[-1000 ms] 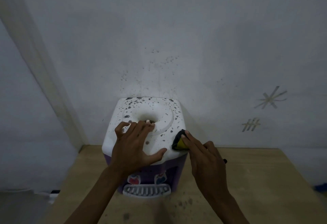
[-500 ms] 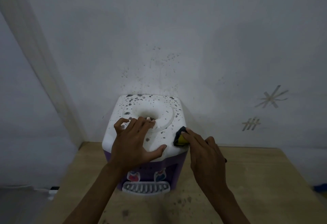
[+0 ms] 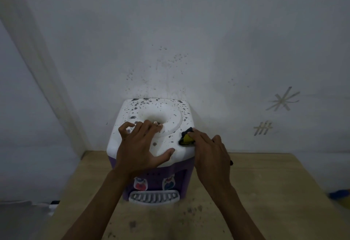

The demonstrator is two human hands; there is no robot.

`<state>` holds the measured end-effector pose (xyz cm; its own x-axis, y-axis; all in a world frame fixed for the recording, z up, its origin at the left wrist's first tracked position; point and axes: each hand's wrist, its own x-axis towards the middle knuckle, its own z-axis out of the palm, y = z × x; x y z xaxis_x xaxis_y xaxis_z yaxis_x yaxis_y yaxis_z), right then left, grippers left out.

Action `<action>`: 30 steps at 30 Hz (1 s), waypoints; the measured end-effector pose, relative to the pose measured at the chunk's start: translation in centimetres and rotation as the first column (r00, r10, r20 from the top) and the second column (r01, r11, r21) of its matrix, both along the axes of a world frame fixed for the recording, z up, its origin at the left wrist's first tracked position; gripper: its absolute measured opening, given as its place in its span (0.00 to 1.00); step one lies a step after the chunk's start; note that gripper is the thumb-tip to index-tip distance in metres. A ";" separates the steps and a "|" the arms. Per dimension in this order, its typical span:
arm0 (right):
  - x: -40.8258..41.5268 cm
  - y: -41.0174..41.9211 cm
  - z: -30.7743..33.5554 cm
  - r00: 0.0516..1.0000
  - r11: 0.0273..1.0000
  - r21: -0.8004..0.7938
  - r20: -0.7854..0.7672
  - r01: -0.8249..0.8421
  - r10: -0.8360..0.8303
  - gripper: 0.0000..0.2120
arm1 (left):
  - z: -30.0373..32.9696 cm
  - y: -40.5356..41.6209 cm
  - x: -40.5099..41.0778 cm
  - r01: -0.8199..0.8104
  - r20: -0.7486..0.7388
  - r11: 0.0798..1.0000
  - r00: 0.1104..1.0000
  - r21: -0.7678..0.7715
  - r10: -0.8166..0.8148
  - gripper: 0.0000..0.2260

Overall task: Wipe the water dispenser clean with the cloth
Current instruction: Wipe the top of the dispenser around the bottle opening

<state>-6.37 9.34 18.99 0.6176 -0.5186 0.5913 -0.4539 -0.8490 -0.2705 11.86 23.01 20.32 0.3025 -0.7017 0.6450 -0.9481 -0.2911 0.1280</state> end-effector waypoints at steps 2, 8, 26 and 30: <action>0.4 0.3 0.1 0.999 0.999 -0.012 -0.016 -0.033 0.033 0.30 | 0.1 0.1 0.0 0.009 -0.006 1.000 1.000 -0.009 -0.009 0.28; -2.6 1.2 -1.1 0.997 0.998 0.015 0.059 -0.057 0.056 0.29 | 0.4 -0.1 -0.3 0.021 -0.044 0.995 0.999 -0.094 -0.025 0.18; -0.3 0.4 -0.5 0.998 1.000 0.004 0.060 -0.014 0.014 0.31 | 0.0 -0.2 0.0 0.018 -0.067 0.994 0.997 -0.106 -0.025 0.16; 1.1 1.1 0.1 0.996 0.995 -0.057 0.037 -0.081 0.083 0.29 | -0.1 -0.2 0.0 0.024 -0.081 0.994 0.996 -0.104 -0.032 0.16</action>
<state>-5.23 10.44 19.07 0.6321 -0.4329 0.6427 -0.3719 -0.8971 -0.2384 11.86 22.86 20.23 0.3387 -0.6420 0.6879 -0.9407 -0.2459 0.2336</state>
